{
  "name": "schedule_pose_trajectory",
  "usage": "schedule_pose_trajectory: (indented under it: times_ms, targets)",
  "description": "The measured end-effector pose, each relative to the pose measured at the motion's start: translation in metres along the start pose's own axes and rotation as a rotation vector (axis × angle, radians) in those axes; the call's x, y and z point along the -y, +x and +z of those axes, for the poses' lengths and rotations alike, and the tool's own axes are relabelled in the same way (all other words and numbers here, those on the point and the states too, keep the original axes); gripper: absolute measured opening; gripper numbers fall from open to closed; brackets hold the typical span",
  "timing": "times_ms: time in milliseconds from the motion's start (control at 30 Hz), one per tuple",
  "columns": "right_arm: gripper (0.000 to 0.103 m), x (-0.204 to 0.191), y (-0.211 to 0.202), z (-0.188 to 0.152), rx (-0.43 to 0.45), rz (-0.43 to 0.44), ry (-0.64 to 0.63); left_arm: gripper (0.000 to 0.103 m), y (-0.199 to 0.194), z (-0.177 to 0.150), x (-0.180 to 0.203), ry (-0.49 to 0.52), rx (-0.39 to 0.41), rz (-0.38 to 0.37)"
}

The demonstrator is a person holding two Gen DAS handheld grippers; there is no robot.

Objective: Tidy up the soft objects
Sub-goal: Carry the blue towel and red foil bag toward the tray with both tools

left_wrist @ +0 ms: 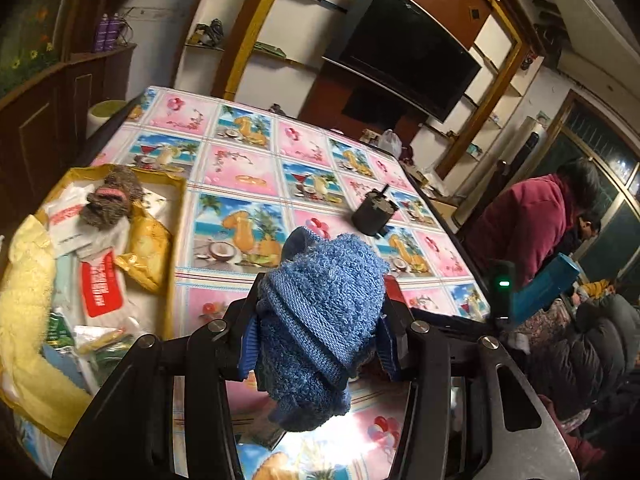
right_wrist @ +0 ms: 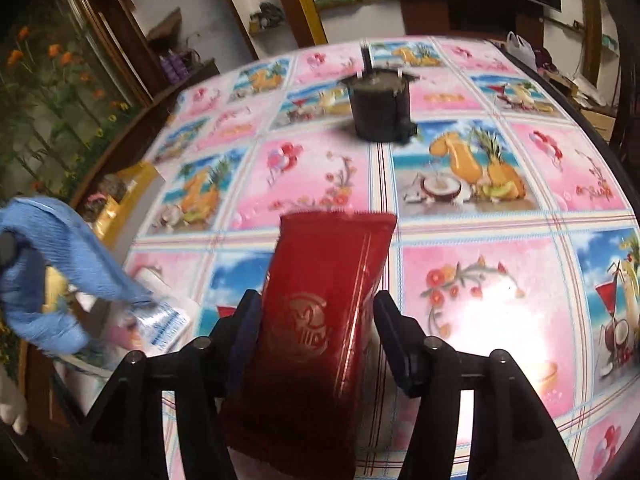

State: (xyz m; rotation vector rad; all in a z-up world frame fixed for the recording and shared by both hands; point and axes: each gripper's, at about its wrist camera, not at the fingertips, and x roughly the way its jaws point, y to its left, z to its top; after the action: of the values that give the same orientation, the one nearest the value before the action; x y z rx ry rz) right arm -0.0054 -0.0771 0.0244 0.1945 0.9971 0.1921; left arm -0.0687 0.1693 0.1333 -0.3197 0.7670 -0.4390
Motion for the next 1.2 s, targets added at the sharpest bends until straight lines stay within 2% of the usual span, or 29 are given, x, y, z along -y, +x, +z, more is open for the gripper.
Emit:
schedule_pose_trajectory:
  times_ms: [100,167,233,300,400,500,600,700,767,800,833,867,900,933,967,1000,1067,1200]
  targets:
    - [0.069,-0.012,0.015,-0.001,-0.033,-0.066,-0.029,0.049,0.014,-0.002,0.001,-0.044,-0.033,-0.056]
    - [0.070,-0.023,0.019,-0.003,-0.029,-0.120,-0.076,0.049,0.026,-0.003,0.002,-0.058,-0.060,-0.066]
    - [0.065,-0.030,0.021,-0.006,-0.019,-0.144,-0.130,0.049,0.032,-0.004,0.009,-0.040,-0.070,-0.057]
    - [0.051,-0.029,0.018,-0.007,-0.010,-0.124,-0.141,0.047,0.029,-0.004,0.014,-0.030,-0.055,-0.071]
    - [0.043,-0.016,0.010,-0.005,-0.009,-0.040,-0.096,0.047,0.011,0.002,0.015,-0.046,-0.003,-0.097]
    - [0.042,-0.007,-0.002,-0.003,0.031,0.005,-0.065,0.047,-0.016,0.012,0.017,-0.054,0.067,-0.137]
    - [0.042,-0.003,-0.018,0.001,0.081,0.051,-0.034,0.048,-0.041,0.021,0.016,-0.076,0.119,-0.217]
    - [0.042,-0.005,-0.037,0.009,0.143,0.101,-0.020,0.048,-0.065,0.030,0.016,-0.076,0.173,-0.220]
    - [0.042,-0.011,-0.049,0.015,0.184,0.137,-0.024,0.049,-0.076,0.034,0.012,-0.069,0.205,-0.284]
    - [0.042,-0.015,-0.054,0.017,0.202,0.155,-0.030,0.051,-0.076,0.035,0.013,-0.031,0.240,-0.276]
    - [0.042,-0.021,-0.056,0.020,0.205,0.149,-0.049,0.051,-0.070,0.037,0.014,0.003,0.242,-0.188]
    - [0.042,-0.028,-0.055,0.023,0.202,0.139,-0.067,0.049,-0.061,0.038,0.016,-0.002,0.188,-0.109]
    - [0.042,-0.032,-0.054,0.025,0.201,0.139,-0.074,0.049,-0.059,0.037,0.015,-0.030,0.159,-0.170]
    - [0.042,-0.036,-0.053,0.025,0.198,0.156,-0.078,0.049,-0.064,0.036,0.018,-0.034,0.178,-0.246]
    - [0.042,-0.038,-0.053,0.025,0.196,0.166,-0.084,0.049,-0.070,0.035,0.023,0.005,0.227,-0.230]
    - [0.042,-0.041,-0.052,0.023,0.195,0.163,-0.092,0.049,-0.070,0.037,0.026,0.018,0.235,-0.199]
    - [0.042,-0.044,-0.046,0.022,0.180,0.164,-0.094,0.048,-0.069,0.044,0.021,-0.054,0.184,-0.298]
    - [0.042,-0.045,-0.041,0.018,0.159,0.209,-0.086,0.048,-0.094,0.047,0.031,-0.011,0.256,-0.257]
